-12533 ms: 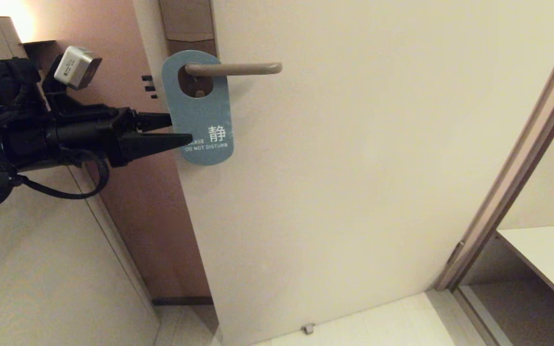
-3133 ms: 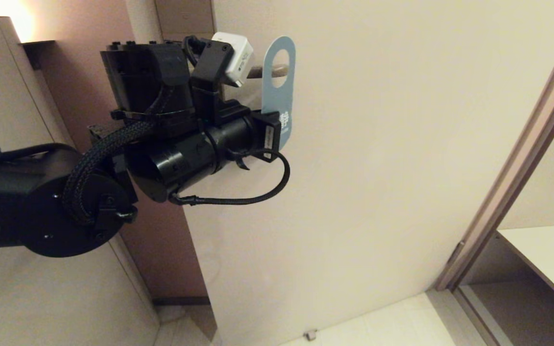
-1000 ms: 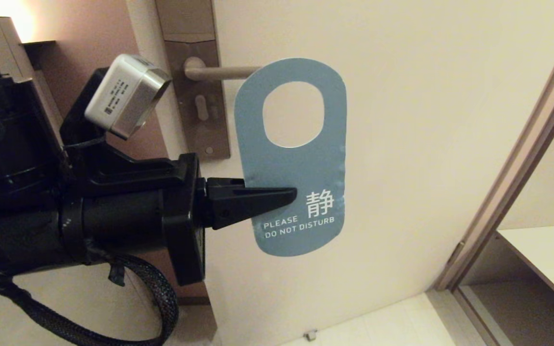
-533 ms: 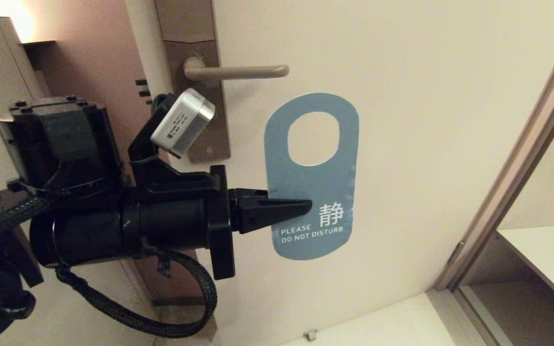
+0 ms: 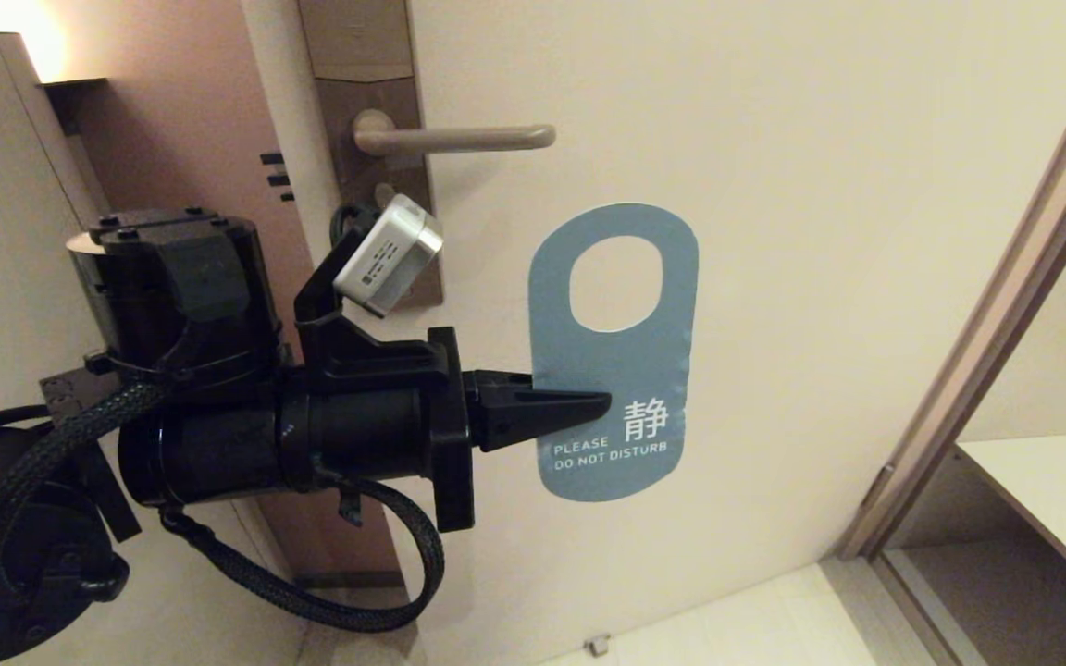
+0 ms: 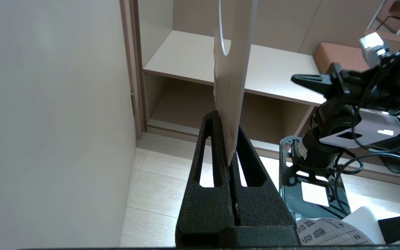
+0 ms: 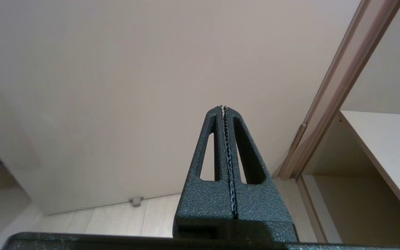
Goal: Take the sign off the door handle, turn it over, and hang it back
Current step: Hand it to the other hand
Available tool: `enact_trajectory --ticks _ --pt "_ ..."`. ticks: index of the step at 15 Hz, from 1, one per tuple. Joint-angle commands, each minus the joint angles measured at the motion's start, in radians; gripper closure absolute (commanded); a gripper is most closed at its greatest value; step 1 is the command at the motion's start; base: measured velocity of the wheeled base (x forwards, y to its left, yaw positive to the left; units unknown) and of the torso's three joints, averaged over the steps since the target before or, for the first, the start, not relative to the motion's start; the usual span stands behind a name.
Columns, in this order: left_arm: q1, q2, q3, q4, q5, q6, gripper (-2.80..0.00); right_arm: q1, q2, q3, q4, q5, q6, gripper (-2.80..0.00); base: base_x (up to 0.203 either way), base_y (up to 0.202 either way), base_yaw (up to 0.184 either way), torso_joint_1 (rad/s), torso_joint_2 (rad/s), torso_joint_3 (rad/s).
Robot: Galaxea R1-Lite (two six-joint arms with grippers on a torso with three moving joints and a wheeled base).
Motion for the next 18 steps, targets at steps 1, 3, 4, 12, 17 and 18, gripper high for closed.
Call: enact_trajectory --ticks 1,3,4,12,17,18 --pt "0.000 0.003 0.000 -0.003 -0.004 -0.001 0.00 0.001 0.001 -0.071 0.086 0.004 0.000 0.00 0.000 0.000 0.000 0.000 0.00 0.000" --pt "0.000 0.000 -0.003 -0.003 -0.004 -0.004 0.00 0.001 0.029 -0.147 0.179 0.007 0.000 0.00 0.000 0.000 0.000 0.000 0.00 0.000" --pt "0.000 0.000 -0.006 -0.003 -0.004 -0.004 0.00 0.001 0.074 -0.165 0.183 0.006 0.000 0.00 0.000 0.000 0.000 0.000 0.00 0.000" --pt "0.017 0.002 -0.052 -0.003 -0.007 -0.006 0.00 0.023 0.746 -0.337 -0.235 0.132 0.000 0.00 0.000 0.000 0.000 0.000 0.00 0.000" --pt "0.011 0.023 -0.071 -0.003 -0.093 -0.006 0.00 0.044 0.928 -0.425 -0.314 0.830 0.001 0.00 0.000 0.000 0.000 0.000 0.00 0.000" --pt "0.011 0.031 -0.086 -0.003 -0.108 -0.006 0.00 0.080 0.976 -0.444 -0.318 0.871 0.002 0.00 0.000 0.000 0.000 0.000 0.00 0.000"
